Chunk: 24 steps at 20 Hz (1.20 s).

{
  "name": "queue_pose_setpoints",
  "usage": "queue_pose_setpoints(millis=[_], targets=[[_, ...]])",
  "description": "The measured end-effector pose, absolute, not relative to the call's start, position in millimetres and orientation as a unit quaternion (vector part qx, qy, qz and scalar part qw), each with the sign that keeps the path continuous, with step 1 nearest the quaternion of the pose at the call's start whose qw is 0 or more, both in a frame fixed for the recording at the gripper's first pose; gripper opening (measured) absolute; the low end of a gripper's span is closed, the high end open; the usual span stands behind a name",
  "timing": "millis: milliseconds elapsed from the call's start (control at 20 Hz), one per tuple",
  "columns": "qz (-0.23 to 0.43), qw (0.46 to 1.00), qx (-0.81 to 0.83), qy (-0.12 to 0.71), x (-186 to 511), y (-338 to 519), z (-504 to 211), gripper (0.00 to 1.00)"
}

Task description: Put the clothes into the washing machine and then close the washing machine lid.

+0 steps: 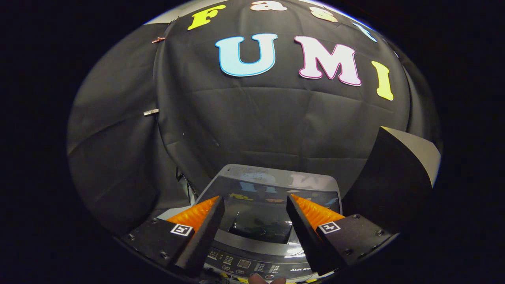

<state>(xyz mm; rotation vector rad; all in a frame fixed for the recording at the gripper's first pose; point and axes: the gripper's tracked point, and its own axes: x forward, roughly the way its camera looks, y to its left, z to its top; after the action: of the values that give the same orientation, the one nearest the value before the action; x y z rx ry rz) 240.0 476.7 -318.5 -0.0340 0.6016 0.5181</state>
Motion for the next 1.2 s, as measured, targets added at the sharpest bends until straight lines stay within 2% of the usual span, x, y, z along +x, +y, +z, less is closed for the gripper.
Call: queue_pose_setpoints(millis=[650,1200], targets=[[0.236,0.956,0.004,0.173,221,440,-222,0.99],[0.241,0.966,-0.008,0.092,186,368,-123,1.0]])
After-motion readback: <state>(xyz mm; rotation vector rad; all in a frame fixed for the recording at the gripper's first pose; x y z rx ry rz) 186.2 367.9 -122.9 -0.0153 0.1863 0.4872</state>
